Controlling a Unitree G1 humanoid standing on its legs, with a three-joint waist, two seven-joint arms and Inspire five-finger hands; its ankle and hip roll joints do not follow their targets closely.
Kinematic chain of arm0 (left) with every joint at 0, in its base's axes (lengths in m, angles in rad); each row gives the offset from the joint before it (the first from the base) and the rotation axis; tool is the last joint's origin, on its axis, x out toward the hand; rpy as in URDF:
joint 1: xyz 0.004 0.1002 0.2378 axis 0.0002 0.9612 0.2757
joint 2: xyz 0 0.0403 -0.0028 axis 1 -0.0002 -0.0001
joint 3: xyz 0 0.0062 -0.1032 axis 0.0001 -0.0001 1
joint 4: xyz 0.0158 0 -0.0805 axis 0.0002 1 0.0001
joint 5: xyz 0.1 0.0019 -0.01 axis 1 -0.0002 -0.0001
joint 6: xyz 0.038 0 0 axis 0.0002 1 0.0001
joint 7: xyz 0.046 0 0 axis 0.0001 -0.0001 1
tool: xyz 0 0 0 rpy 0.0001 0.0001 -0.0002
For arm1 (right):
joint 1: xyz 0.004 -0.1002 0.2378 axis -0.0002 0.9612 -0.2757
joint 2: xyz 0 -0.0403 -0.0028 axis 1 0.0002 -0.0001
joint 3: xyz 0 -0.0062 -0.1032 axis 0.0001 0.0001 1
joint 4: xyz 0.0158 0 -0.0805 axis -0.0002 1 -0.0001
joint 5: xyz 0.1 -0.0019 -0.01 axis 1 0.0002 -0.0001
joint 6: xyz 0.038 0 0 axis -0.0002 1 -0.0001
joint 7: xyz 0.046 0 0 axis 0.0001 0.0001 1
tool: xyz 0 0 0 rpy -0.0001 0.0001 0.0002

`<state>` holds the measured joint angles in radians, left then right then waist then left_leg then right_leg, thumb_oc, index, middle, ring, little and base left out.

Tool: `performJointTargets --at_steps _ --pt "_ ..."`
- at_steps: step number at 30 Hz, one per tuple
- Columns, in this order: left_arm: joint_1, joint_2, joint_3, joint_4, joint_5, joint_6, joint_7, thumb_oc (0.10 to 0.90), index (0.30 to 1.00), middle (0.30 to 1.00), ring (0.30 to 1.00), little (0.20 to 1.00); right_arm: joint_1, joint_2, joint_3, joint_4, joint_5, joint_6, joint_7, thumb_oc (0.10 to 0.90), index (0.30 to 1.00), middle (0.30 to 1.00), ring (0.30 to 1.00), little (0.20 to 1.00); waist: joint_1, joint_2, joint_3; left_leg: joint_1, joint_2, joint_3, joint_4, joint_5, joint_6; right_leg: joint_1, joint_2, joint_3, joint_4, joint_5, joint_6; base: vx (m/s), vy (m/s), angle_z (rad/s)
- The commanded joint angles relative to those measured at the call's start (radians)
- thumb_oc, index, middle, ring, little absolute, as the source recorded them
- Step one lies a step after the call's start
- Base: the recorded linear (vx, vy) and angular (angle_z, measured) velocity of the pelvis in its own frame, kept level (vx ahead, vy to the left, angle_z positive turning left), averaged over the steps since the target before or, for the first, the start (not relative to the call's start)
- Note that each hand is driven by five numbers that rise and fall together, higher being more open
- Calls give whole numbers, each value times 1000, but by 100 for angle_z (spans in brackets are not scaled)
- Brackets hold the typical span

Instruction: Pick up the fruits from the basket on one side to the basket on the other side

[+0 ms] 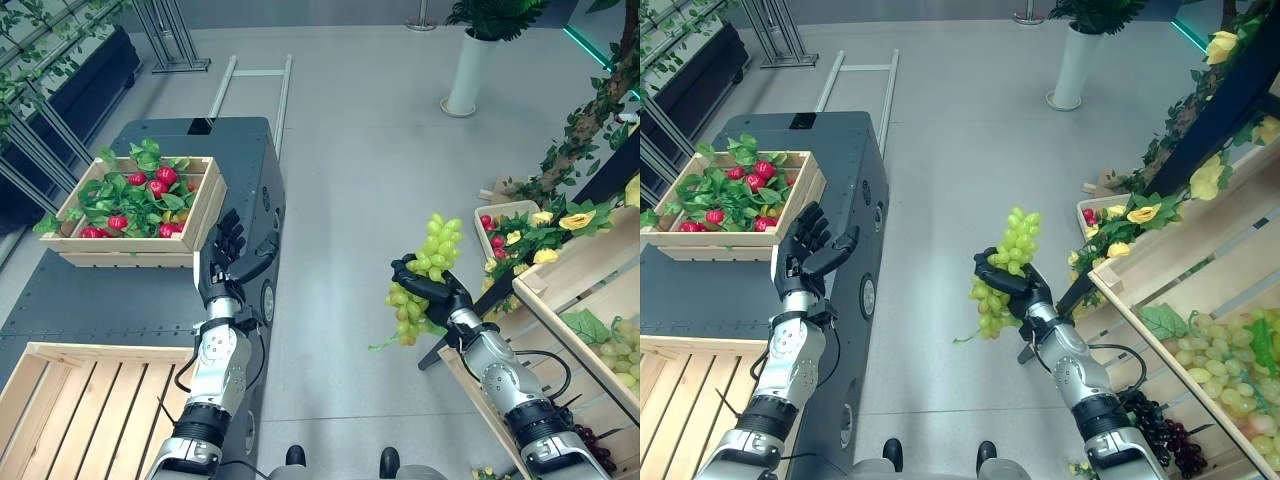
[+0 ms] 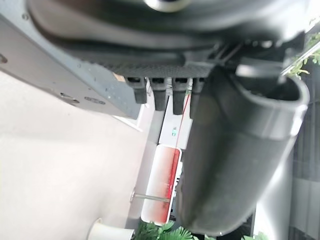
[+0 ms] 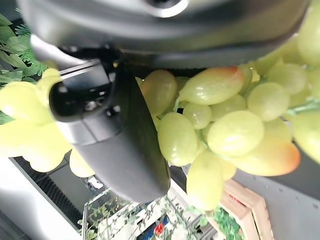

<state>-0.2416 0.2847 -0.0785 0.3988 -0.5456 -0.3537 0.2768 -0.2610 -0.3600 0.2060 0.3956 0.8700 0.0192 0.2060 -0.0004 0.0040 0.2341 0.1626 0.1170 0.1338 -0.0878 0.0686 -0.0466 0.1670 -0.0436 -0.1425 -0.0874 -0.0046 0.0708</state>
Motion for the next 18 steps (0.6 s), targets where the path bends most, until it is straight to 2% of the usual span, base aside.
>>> performJointTargets --at_steps 1,2,3,4,5,6,8,10,11,12,13,14,17,18 --pt "-24 49 5 -55 11 -116 20 800 900 900 900 900 -40 29 17 -138 -28 -31 162 400 300 300 300 300 10 -56 -146 -96 -130 -144 179 -102 8 -20 -35 47 56 16 -33 -21 60 4" --pt "-21 48 6 -57 11 -117 22 800 900 900 900 900 -41 28 19 -139 -27 -29 164 400 300 300 300 300 12 -57 -145 -101 -132 -149 195 -109 8 -21 -36 51 57 16 -34 -20 96 -15" --pt "-3 44 13 -71 16 -123 24 800 900 900 900 900 -46 24 30 -148 -24 -16 178 400 300 300 300 300 21 -67 -135 -123 -138 -183 248 -128 7 -24 -44 75 65 21 -36 -18 181 -50" --pt "20 37 20 -95 35 -128 27 800 900 900 900 900 -49 27 45 -160 -28 -4 201 400 300 300 300 300 36 -69 -121 -132 -133 -248 245 -129 12 -28 -45 110 82 21 -36 -18 198 -71" --pt "22 36 20 -99 40 -130 30 800 900 900 900 900 -50 29 49 -162 -30 -2 203 400 300 300 300 300 39 -67 -118 -127 -131 -262 229 -123 14 -28 -43 117 86 19 -35 -53 278 -84" --pt "21 40 11 -105 51 -139 26 800 900 900 900 900 -54 36 71 -170 -45 -8 207 400 300 300 300 300 48 -59 -110 -110 -123 -325 162 -94 20 -35 -40 143 101 10 -31 -81 283 -82" --pt "10 52 -4 -98 58 -147 45 800 900 900 900 900 -47 35 85 -176 -49 -7 221 400 300 300 300 300 40 -46 -106 -90 -128 -345 99 -74 26 -50 -47 155 118 7 -12 -91 283 -65" --pt "-8 52 -28 -96 51 -139 34 800 900 900 900 900 -20 18 86 -233 -26 15 188 400 300 300 300 300 15 -40 -100 -74 -129 -327 50 -46 23 -83 -71 159 114 52 25 -122 204 -44" --pt "-8 52 -28 -96 51 -139 34 800 900 900 900 900 -20 18 86 -233 -26 15 188 400 300 300 300 300 15 -40 -100 -74 -129 -327 50 -46 23 -83 -71 159 114 52 25 -220 189 -53" --pt "-32 58 -50 -98 77 -145 52 800 900 900 900 900 -22 17 87 -242 -30 9 207 400 300 300 300 300 5 -45 -90 -70 -136 -307 20 -42 28 -116 -99 153 81 105 55 -164 119 -48" --pt "-35 58 -53 -97 76 -144 52 800 900 900 900 900 -24 18 87 -240 -31 5 209 400 300 300 300 300 4 -46 -88 -69 -136 -302 17 -44 28 -120 -103 151 75 113 59 -267 176 -57" --pt "-31 59 -57 -91 81 -150 86 800 900 900 900 900 -25 33 94 -231 -36 -2 236 400 300 300 300 300 4 -45 -85 -60 -145 -276 1 -56 36 -144 -120 113 49 146 79 -198 110 -83" --pt "-13 70 -45 -96 74 -141 107 800 900 900 900 900 -29 54 103 -221 -48 0 253 400 300 300 300 300 26 -39 -87 -54 -138 -216 1 -63 41 -171 -142 27 115 143 83 -212 71 -115" --pt "22 80 -20 -103 70 -141 106 800 900 900 900 900 -17 68 111 -212 -51 -3 288 400 300 300 300 300 54 -27 -95 -68 -117 -147 2 -43 49 -175 -157 -46 267 114 74 -282 69 -78"
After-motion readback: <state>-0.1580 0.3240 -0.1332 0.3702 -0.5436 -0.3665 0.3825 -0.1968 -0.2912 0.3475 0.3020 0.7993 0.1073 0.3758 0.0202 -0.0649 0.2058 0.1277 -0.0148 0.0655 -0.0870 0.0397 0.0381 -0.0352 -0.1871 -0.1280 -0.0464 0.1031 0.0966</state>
